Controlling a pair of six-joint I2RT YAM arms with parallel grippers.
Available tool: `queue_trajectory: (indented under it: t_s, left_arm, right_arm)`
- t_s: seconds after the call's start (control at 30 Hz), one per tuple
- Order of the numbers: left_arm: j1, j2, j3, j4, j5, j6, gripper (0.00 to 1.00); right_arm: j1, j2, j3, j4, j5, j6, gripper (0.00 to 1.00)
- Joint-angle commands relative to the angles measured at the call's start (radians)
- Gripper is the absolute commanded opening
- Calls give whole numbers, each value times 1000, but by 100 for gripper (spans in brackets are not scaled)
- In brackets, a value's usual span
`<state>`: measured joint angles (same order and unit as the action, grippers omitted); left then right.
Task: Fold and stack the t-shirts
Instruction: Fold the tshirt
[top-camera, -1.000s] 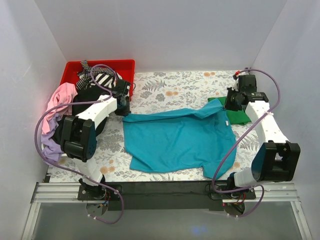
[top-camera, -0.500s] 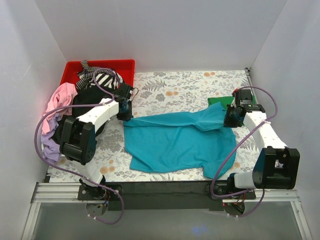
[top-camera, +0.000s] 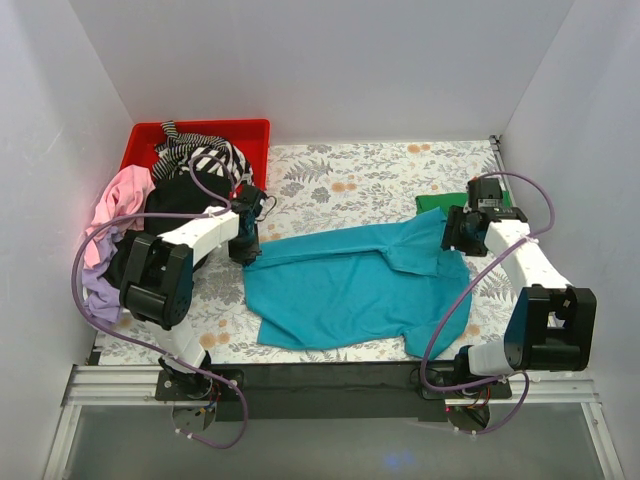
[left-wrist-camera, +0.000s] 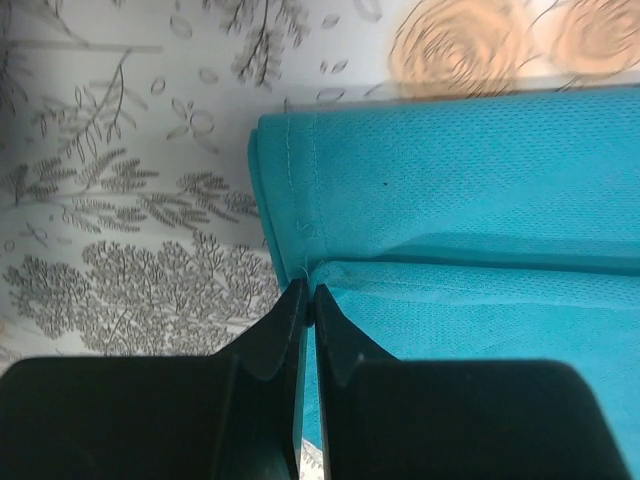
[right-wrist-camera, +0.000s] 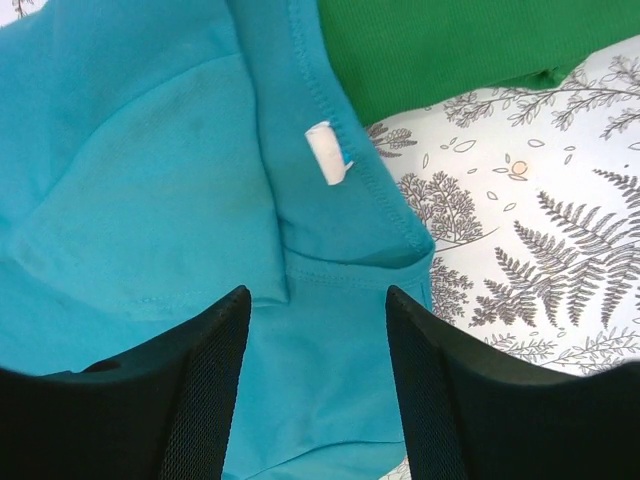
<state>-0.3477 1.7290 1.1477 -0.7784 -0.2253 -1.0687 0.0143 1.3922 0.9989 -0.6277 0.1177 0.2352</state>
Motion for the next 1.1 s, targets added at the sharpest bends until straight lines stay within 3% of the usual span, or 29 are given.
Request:
queue_trajectory:
  t_s: [0.0,0.23,0.4,0.47,0.7,1.07]
  left_arm:
    - [-4,-45,-17,-58,-10,-59,3]
    - [-11,-164,64,-32,-51,-62,22]
    - [-11,-213,151,-12,-94,-57,23]
    - [-11,-210,152,19,-28,-36,23]
    - [-10,-106,80,164,185,-68,22]
    - [-11,21,4,234,257,-85,20]
  right_arm:
    - [-2,-19,67,39,40,-7,63]
    - [-4,143,205,132,-38,-60,63]
    - [-34,312,335,155,-214,-34,60]
    - [-34,355,356,160,-272,-24,58]
    - [-37,422,400,160,-253,-46,59]
    - [-48,518,449,152,-314,-53,58]
